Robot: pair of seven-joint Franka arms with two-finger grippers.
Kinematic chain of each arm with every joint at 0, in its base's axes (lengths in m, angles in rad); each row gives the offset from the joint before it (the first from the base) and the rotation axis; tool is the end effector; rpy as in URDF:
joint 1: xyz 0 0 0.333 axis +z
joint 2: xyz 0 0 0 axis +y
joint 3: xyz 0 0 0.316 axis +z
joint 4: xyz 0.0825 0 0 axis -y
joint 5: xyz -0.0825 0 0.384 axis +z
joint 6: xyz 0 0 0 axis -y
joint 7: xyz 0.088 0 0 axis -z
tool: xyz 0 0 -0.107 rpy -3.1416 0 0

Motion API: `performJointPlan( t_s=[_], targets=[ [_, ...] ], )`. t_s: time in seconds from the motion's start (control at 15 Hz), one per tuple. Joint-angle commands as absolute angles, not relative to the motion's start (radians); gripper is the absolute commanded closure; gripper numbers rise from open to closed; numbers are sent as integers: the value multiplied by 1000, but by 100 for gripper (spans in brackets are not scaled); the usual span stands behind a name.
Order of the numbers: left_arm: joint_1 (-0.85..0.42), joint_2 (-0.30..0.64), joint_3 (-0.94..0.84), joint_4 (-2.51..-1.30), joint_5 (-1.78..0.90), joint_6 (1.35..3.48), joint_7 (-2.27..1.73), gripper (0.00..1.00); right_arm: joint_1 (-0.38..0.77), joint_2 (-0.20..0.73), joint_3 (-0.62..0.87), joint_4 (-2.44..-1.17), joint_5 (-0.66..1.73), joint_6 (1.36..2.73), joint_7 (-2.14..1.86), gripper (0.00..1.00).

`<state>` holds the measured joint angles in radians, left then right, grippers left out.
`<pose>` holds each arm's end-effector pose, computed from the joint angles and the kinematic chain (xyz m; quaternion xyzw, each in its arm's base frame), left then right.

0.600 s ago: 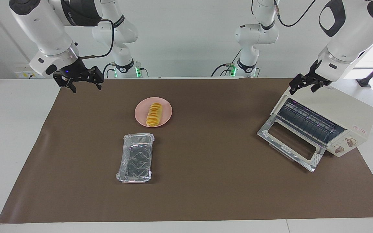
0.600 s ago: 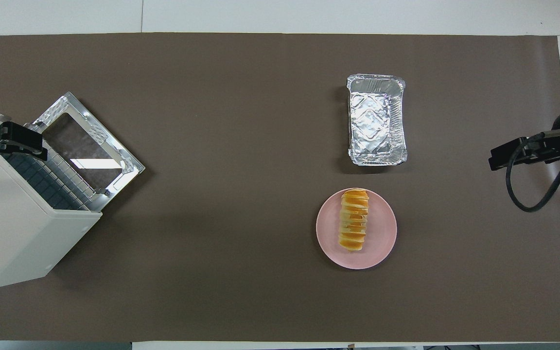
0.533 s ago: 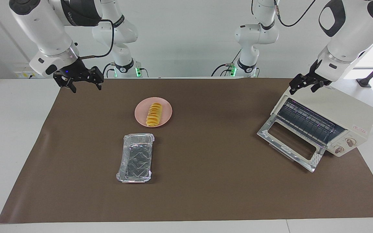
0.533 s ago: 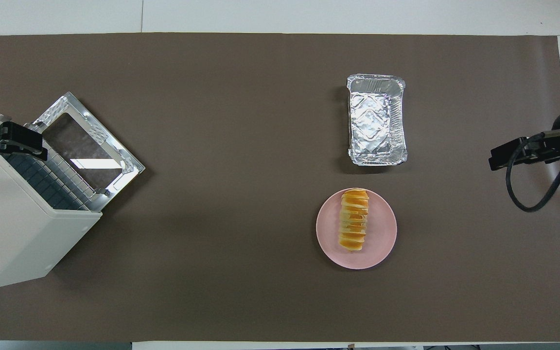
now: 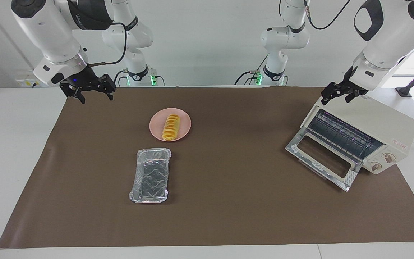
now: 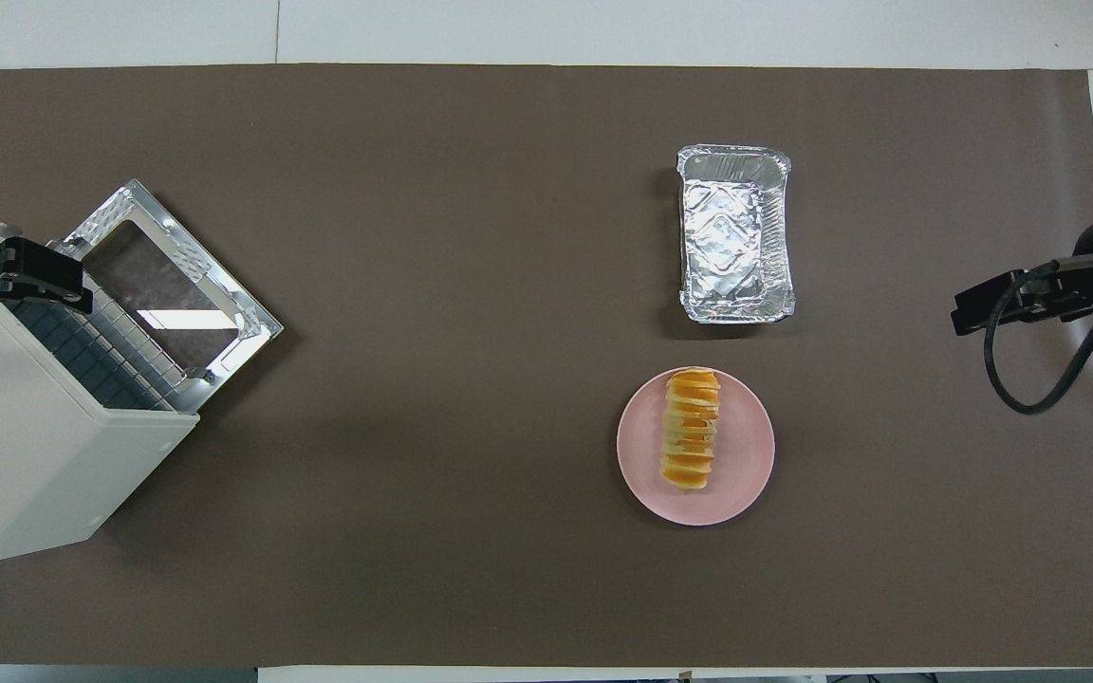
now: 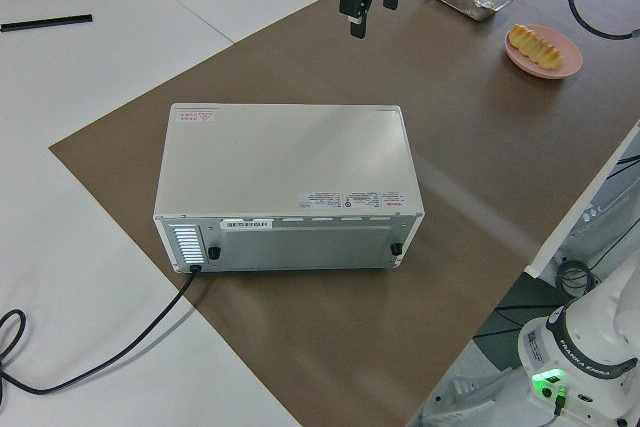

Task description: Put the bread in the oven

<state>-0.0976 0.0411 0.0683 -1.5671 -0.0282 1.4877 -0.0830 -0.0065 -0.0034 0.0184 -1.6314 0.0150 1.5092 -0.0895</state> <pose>0.5564 -0.0203 0.5967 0.9978 0.0265 -0.0608 0.0093 0.5442 0.0082 0.5930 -0.9969 -0.0506 0.0590 0.0098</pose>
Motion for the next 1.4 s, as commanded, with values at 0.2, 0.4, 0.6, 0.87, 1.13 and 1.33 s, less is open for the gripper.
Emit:
performJointPlan(
  t_s=[0.2,0.4,0.6,0.87,1.13,1.33],
  targets=[
    [-87,44,66,-1555,-43,1486,-78,0,58,-81,49,-1802,23,1629,79,0],
    [-87,44,66,-1555,-43,1486,-78,0,138,-94,51,-1894,23,1713,216,0],
    [-87,44,66,-1555,-43,1486,-78,0,214,-84,51,-1994,25,1813,331,0],
    [-87,44,66,-1555,-43,1486,-78,0,325,-65,51,-2164,25,2063,478,0],
    [-87,44,66,-1555,-43,1486,-78,0,373,-3,51,-2259,25,2262,560,0],
    [-87,44,66,-1555,-43,1486,-78,0,385,2,51,-2339,25,2362,563,0]
  ],
)
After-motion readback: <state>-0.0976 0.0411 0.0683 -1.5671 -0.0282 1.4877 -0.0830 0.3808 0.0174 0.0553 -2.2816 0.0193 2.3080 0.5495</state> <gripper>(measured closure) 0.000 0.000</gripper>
